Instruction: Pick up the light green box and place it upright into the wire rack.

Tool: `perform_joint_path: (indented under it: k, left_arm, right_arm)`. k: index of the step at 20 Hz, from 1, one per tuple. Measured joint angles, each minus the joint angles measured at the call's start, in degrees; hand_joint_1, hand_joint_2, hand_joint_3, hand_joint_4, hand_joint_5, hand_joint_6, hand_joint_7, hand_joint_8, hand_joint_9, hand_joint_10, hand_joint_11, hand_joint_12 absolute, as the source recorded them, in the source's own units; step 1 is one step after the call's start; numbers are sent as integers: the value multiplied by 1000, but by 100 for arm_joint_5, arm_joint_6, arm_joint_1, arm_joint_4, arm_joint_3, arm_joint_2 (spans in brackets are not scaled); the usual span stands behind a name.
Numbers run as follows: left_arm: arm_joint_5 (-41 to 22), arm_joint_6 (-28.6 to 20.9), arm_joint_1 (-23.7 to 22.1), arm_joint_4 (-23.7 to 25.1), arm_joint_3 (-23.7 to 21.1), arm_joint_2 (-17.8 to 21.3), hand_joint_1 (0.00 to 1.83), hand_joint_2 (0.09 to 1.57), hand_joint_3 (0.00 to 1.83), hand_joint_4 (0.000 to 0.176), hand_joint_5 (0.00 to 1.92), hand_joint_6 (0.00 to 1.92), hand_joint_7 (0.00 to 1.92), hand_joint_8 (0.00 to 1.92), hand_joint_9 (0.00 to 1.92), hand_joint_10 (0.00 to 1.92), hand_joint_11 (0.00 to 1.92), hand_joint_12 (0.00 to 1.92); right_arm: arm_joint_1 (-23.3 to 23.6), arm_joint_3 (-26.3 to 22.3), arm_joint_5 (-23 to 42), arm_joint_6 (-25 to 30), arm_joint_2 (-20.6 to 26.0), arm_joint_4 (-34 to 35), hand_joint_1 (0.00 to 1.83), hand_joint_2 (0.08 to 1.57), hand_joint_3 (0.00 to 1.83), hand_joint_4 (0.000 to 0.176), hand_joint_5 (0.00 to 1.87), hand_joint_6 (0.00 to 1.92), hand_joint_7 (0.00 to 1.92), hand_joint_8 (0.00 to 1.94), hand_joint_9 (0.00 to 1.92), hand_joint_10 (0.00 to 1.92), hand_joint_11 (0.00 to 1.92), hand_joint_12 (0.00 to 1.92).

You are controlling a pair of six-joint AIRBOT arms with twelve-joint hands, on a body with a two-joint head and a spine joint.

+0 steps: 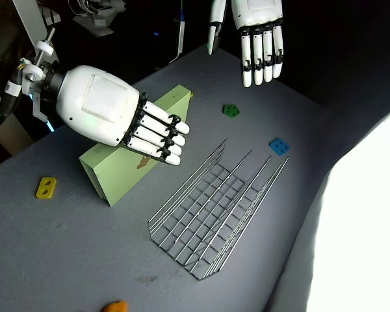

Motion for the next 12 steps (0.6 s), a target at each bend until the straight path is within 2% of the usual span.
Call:
perform_joint_path:
  k: [1, 2, 3, 4, 6, 7, 10, 12]
  left_arm:
    - [-2, 0, 0, 0, 0, 0, 162, 1252, 0, 0, 247, 18, 287, 13, 246, 17, 0, 653]
    - [0, 0, 0, 0, 0, 0, 177, 1251, 0, 8, 237, 9, 277, 4, 242, 11, 0, 651]
    - [0, 0, 0, 0, 0, 0, 190, 1251, 0, 7, 234, 6, 276, 3, 244, 9, 0, 648]
    - [0, 0, 0, 0, 0, 0, 210, 1248, 0, 1, 250, 7, 291, 5, 253, 9, 0, 618]
    - [0, 0, 0, 0, 0, 0, 157, 1255, 2, 1, 233, 1, 278, 1, 245, 2, 0, 562]
    - [-2, 0, 0, 0, 0, 0, 151, 1255, 2, 10, 222, 0, 270, 0, 242, 0, 0, 554]
    - [0, 0, 0, 0, 0, 0, 145, 1256, 1, 7, 218, 1, 272, 4, 246, 3, 0, 584]
    - [-2, 0, 0, 0, 0, 0, 150, 1253, 0, 5, 228, 4, 271, 3, 243, 1, 0, 557]
  right_arm:
    - [0, 0, -4, 2, 0, 7, 1026, 986, 9, 0, 35, 2, 113, 13, 104, 17, 15, 12]
    - [0, 0, -4, 28, 0, 2, 1012, 1013, 0, 0, 137, 0, 184, 23, 185, 3, 2, 214]
    - [0, 4, -7, 37, 0, 0, 1214, 1086, 4, 0, 944, 454, 758, 1051, 649, 987, 399, 1309]
    - [0, 7, -7, 46, 0, -24, 1250, 1105, 3, 0, 1075, 605, 879, 1254, 744, 1321, 481, 1654]
    - [0, 4, -7, 68, 2, -11, 1261, 1114, 1, 0, 1126, 605, 879, 1343, 712, 1498, 466, 1817]
    - [0, 4, -17, 70, 0, 13, 1259, 1120, 2, 0, 1124, 609, 859, 1373, 675, 1544, 441, 1865]
    - [0, 7, 2, 66, 2, -4, 1267, 1102, 0, 0, 1156, 560, 909, 1300, 743, 1508, 506, 1866]
    - [0, 4, 2, 66, 2, -2, 1259, 1106, 1, 0, 1124, 624, 912, 1289, 735, 1453, 490, 1839]
